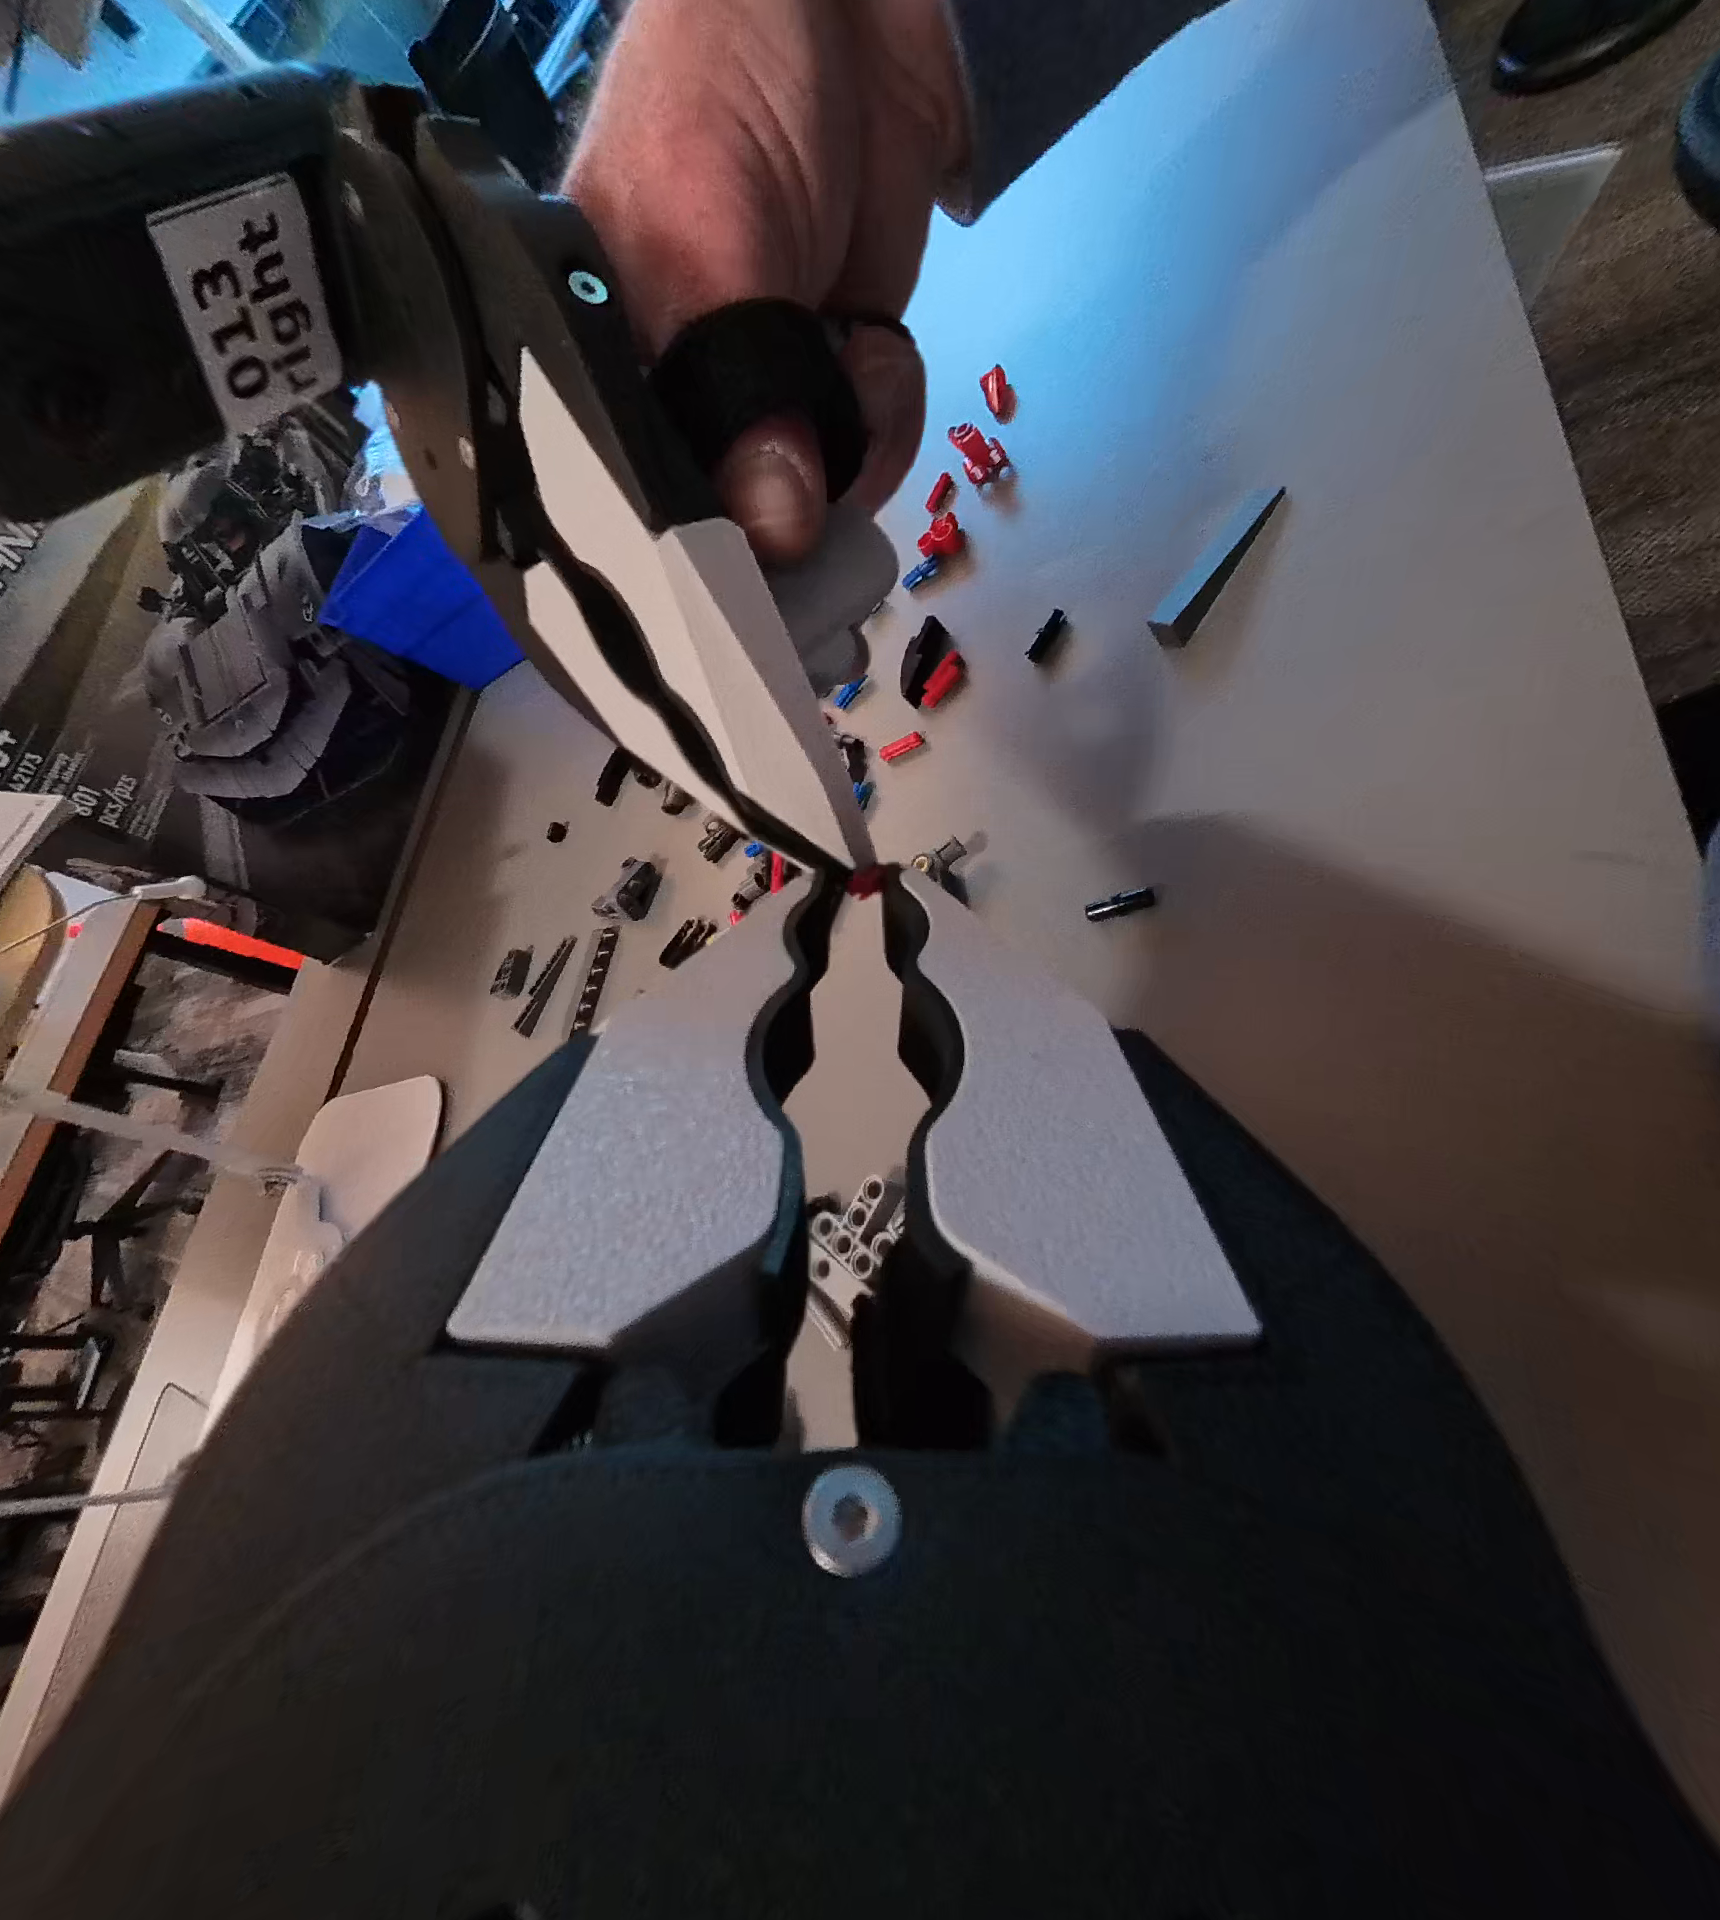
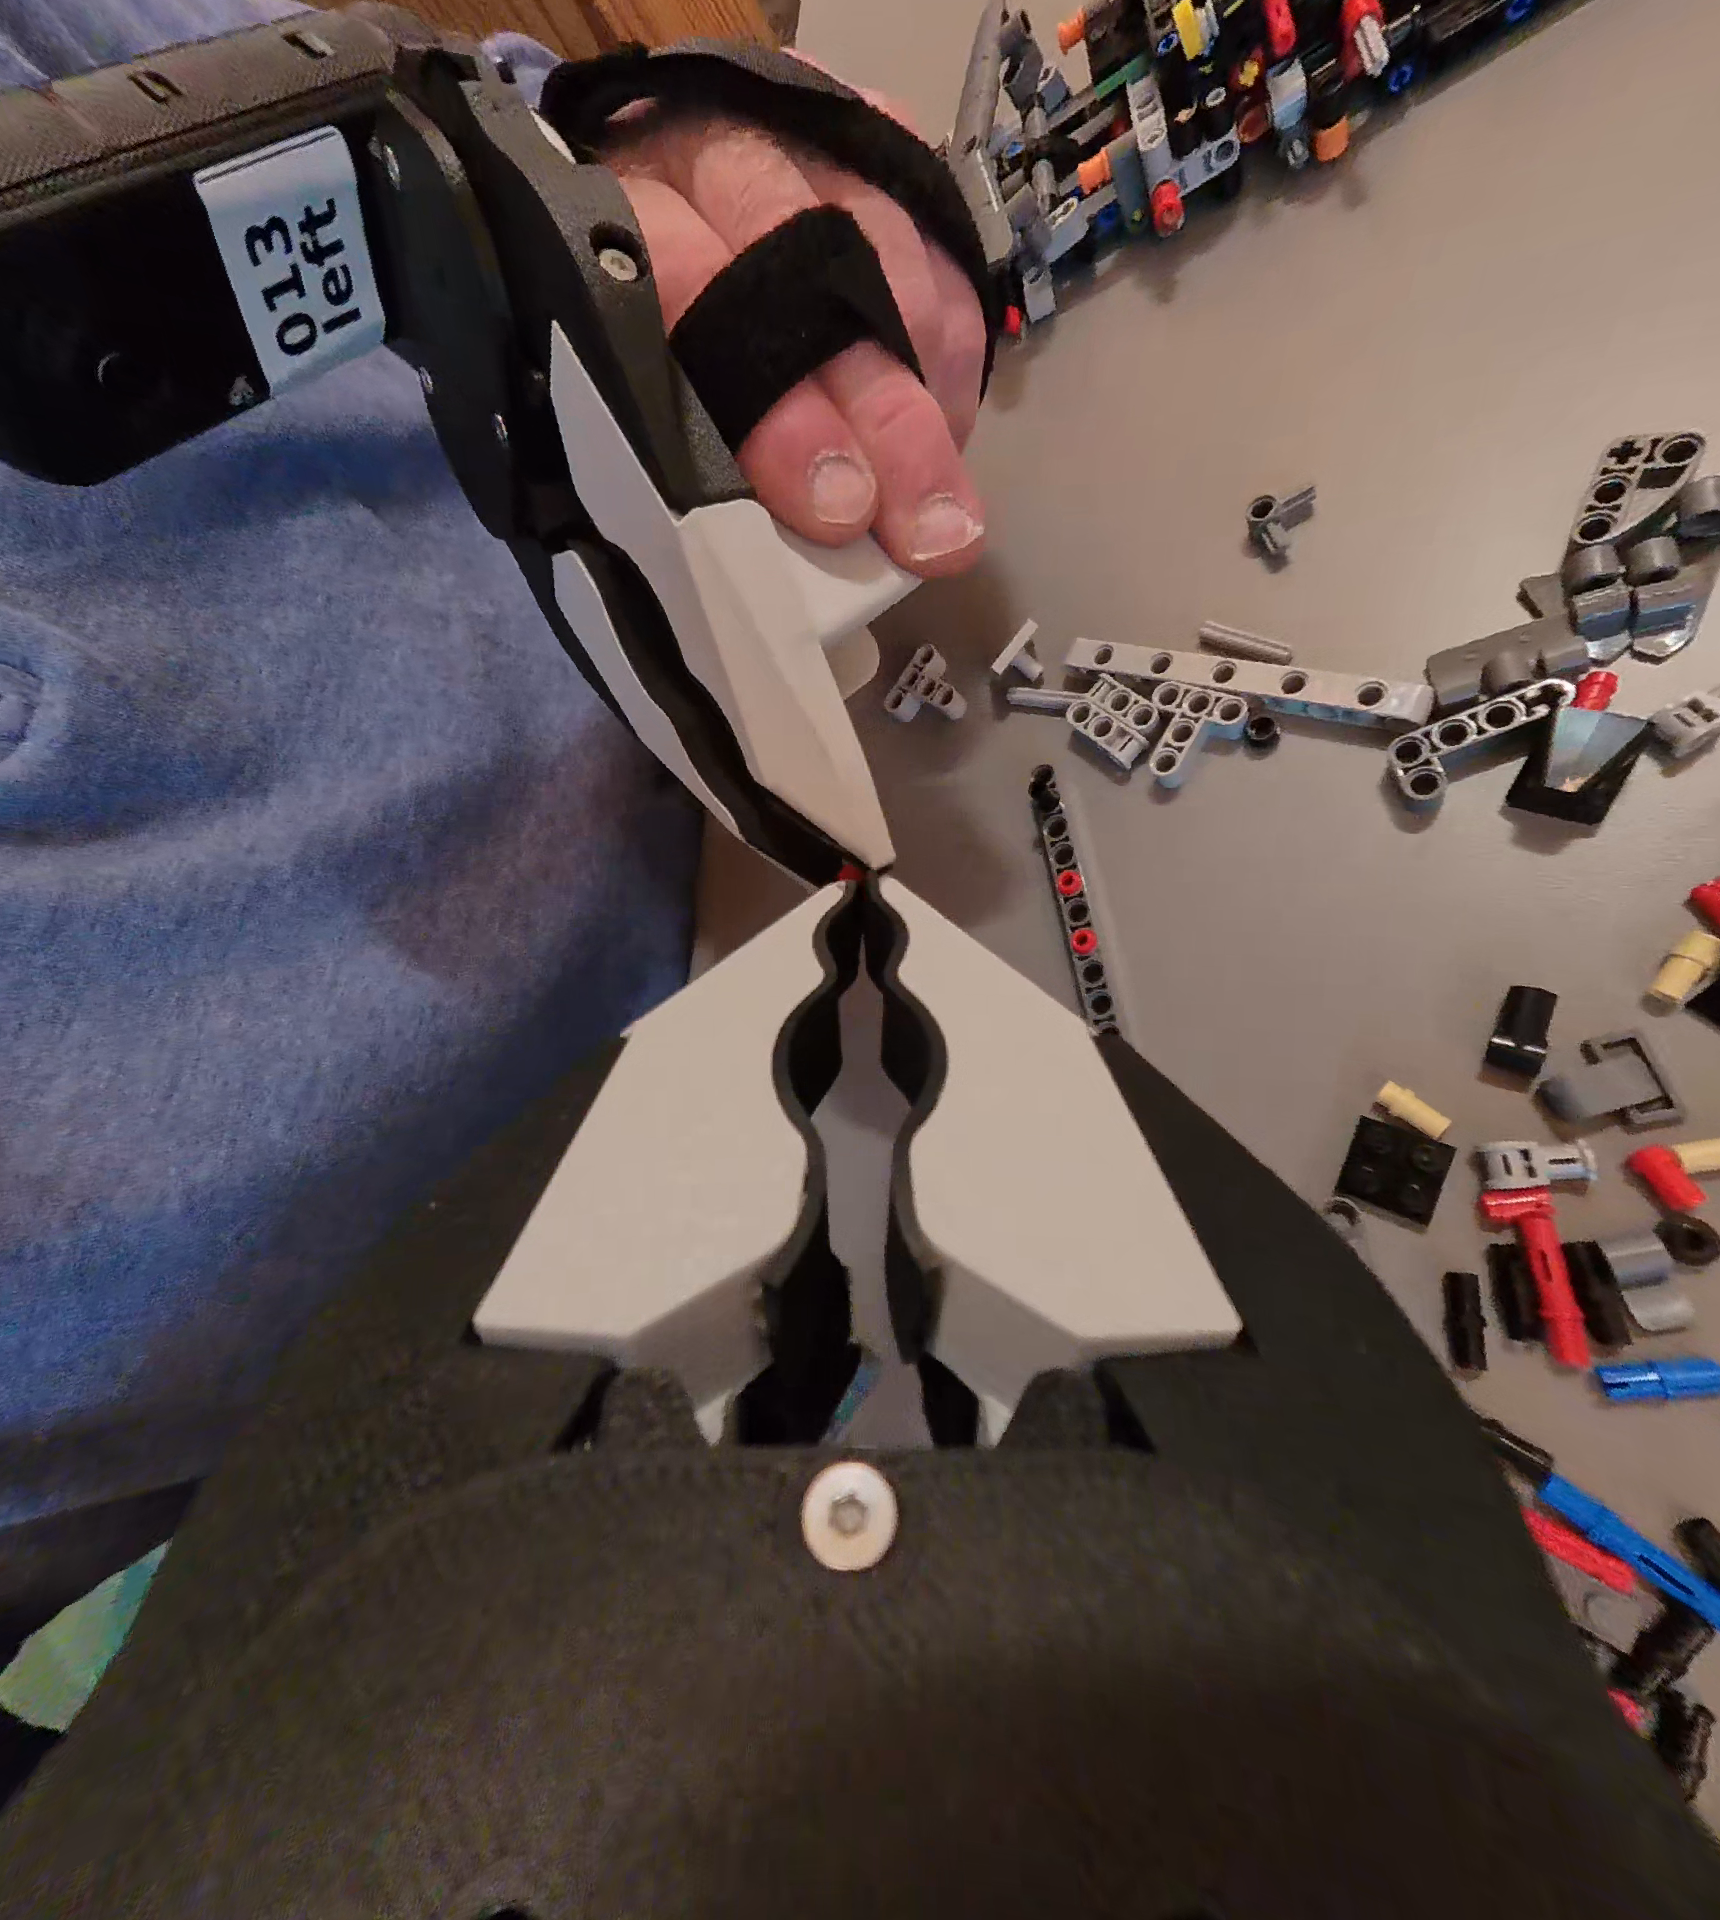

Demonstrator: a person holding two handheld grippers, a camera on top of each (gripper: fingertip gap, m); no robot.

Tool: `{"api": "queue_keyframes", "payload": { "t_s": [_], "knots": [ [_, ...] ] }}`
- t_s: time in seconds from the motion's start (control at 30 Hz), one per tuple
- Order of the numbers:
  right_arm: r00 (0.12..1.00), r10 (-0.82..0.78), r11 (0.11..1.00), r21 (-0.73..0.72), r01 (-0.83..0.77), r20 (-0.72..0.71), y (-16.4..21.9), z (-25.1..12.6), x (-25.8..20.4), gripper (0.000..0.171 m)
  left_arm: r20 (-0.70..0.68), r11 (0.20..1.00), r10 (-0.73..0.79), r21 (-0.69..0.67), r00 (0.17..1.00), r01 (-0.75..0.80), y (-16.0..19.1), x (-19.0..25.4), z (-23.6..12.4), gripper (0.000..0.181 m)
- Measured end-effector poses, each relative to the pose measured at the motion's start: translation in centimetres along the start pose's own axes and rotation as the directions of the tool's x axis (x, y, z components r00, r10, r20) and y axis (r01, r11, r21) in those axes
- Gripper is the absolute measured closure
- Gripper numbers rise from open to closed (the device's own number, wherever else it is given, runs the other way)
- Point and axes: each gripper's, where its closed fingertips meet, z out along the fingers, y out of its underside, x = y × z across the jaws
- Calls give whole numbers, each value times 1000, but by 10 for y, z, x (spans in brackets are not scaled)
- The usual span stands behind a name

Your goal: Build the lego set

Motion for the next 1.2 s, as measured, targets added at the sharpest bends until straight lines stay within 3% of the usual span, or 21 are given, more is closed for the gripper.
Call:
{"api": "queue_keyframes", "payload": {
  "t_s": [0.17, 0.37, 0.57, 0.67, 0.87, 1.2],
  "knots": [
    [998, 54, 996, 76, -52, -24, -9, -4, 3, 171, 53, 1000, -20, 2, 998, 20, 1, -9, -3, 177],
    [982, 189, 941, 285, -181, -1, -28, -12, 8, 171, 132, 998, -56, 12, 990, 55, 1, -27, -9, 179],
    [986, 152, 846, 524, -95, -66, -57, -31, 8, 168, 145, 965, -254, 111, 956, 239, -3, -51, -18, 179],
    [971, 5, 830, 542, 129, -239, -62, -44, 6, 164, 51, 879, -447, 210, 893, 428, -8, -62, -23, 180],
    [817, -264, 798, 361, 484, -512, -69, -42, -11, 164, -214, 625, -680, 329, 701, 707, -17, -77, -32, 180],
    [684, -327, 764, 242, 597, -652, -75, -44, -8, 168, -424, 397, -747, 332, 512, 856, -27, -78, -34, 180]
  ]
}}
